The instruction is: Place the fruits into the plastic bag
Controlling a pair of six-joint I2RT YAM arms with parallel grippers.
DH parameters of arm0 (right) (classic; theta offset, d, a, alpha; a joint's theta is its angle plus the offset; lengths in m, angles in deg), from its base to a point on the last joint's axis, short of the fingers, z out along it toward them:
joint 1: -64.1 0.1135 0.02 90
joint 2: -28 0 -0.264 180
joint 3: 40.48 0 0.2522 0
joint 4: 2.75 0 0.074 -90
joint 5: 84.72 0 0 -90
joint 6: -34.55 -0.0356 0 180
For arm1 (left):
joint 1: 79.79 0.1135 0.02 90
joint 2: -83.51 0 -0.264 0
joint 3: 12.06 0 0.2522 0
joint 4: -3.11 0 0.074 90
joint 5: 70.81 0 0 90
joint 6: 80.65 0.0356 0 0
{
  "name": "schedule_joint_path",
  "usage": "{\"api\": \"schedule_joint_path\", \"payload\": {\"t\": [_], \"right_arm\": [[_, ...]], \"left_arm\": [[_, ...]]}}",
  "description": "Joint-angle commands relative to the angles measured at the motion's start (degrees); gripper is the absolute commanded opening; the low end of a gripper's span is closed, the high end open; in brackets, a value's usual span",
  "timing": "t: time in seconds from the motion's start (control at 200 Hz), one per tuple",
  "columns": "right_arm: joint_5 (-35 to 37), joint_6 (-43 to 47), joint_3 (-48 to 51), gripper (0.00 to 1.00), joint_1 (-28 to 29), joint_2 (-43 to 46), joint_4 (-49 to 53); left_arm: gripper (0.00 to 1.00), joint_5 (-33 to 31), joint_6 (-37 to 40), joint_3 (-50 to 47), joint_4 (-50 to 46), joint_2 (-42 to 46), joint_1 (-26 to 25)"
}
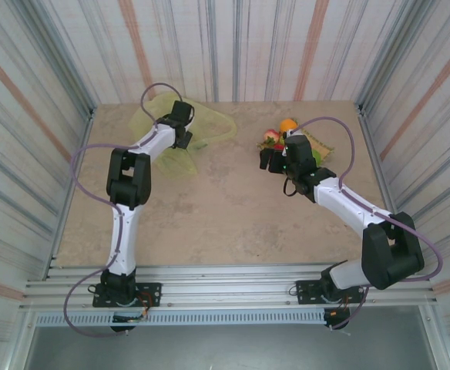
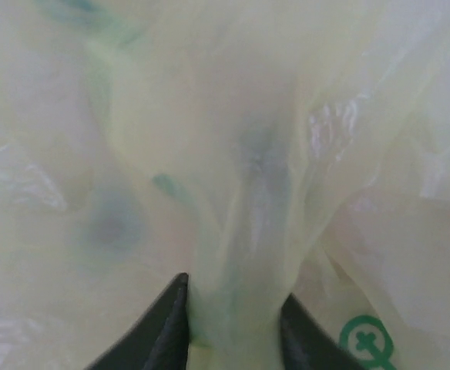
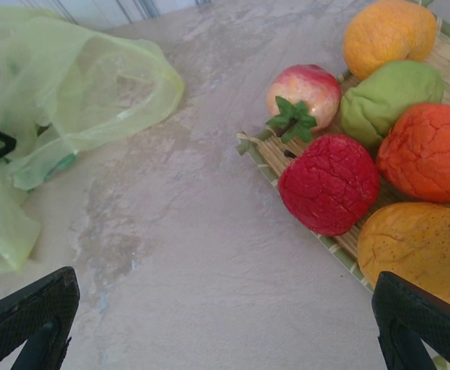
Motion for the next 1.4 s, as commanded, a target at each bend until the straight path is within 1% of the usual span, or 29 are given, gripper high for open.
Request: {"api": "schedule_joint_path", "payload": {"t": [0.0, 0.09, 0.13, 0.21, 0.266, 0.361, 0.426, 0.496, 0.566, 0.671, 0.797, 0.847, 0.882, 0.937, 0.977, 1.052, 1.097, 1.177, 1.232, 1.258, 1.318, 1.393], "right_arm": [[-0.09, -1.97, -0.89, 0.99, 0.13, 0.65, 1.63], [0.03, -2.08, -0.8, 0.99, 0.24, 1.26, 2.09], [-0.13, -2.05, -0.94, 0.99, 0.4, 1.48, 2.44], [-1.13, -2.92, -1.18, 0.99, 1.1, 2.02, 3.39], [-2.72, -4.45, -1.39, 0.99, 1.92, 2.13, 3.64], [-6.36, -8.58, -1.69, 0.99, 4.45, 1.39, 2.47], [-9.74, -11.85, -2.08, 1.0, 6.68, -0.04, 0.75], [-13.03, -14.62, -2.93, 1.0, 9.28, -1.96, -1.33], [-16.07, -16.0, -3.08, 1.0, 12.03, -3.75, -5.56], [-17.22, -16.94, -2.44, 0.99, 15.6, -5.54, -12.17], [-18.43, -22.14, -0.51, 0.99, 16.26, -7.68, -19.74], [-18.34, -22.75, 0.02, 0.99, 16.24, -8.47, -22.43], [-17.85, -22.67, -0.18, 0.99, 16.21, -9.15, -22.4], [-17.1, -22.61, -1.12, 0.91, 15.87, -10.37, -20.94], [-16.42, -22.18, -1.75, 0.8, 15.59, -11.33, -19.84], [-12.63, -22.29, -3.81, 0.57, 14.91, -12.69, -13.5], [-11.57, -22.44, -4.34, 0.48, 14.2, -13.37, -10.82], [-11.85, -22.35, -3.45, 0.31, 13.0, -13.89, -11.82], [-11.91, -21.92, -3.13, 0.15, 12.53, -13.57, -12.39], [-11.52, -21.36, -3.27, 0.09, 12.41, -13.26, -11.85], [-9.78, -19.49, -3.58, 0.03, 12.52, -11.85, -9.41], [-6.1, -16.95, -3.09, 0.01, 12.93, -9.07, -6.16]], "left_arm": [[0.1, 0.58, -1.28, -1.19, 0.58, 5.89, -0.26], [0.05, 3.99, -5.23, -4.13, -0.59, 11.72, -0.22], [0.03, 6.43, -7.78, -5.61, -1.6, 14.87, -0.21], [0.03, 12.01, -13.38, -9.43, -3.05, 22.11, -0.23], [0.04, 16.49, -17.67, -13.74, -2.66, 26.73, -0.25], [0.1, 24.12, -24.88, -22.08, 0.62, 34.19, -0.33], [0.13, 27.88, -29.24, -26.93, 2.64, 38.26, -0.51], [0.13, 29.07, -33.2, -30.98, 3.75, 41.74, -1.12], [0.13, 29.44, -37.05, -35.41, 6.22, 44.93, -2.36], [0.13, 30.1, -42.28, -41.15, 10.32, 48.47, -5.16], [0.12, 29.75, -46.03, -45.43, 12.38, 50.56, -8.56], [0.12, 29.63, -46.91, -46.87, 13.06, 51.04, -9.73], [0.12, 29.69, -47.47, -47.66, 13.35, 51.29, -10.38], [0.12, 29.91, -48.03, -48.85, 14.2, 51.66, -11.11], [0.12, 30.24, -48.56, -49.63, 14.85, 51.92, -11.38], [0.11, 31.33, -49.26, -50.77, 15.84, 52.29, -11.44], [0.11, 31.23, -48.89, -50.95, 15.53, 52.63, -11.43], [0.11, 31.33, -48.24, -51.32, 15.31, 53.02, -11.31], [0.11, 31.54, -47.14, -51.37, 14.47, 53.17, -11.19], [0.11, 31.6, -46.5, -51.33, 13.74, 53.25, -11.03], [0.11, 31.55, -44.3, -50.9, 11.1, 53.97, -10.29], [0.11, 31.15, -41.15, -50.42, 7.76, 56.03, -8.7]]}}
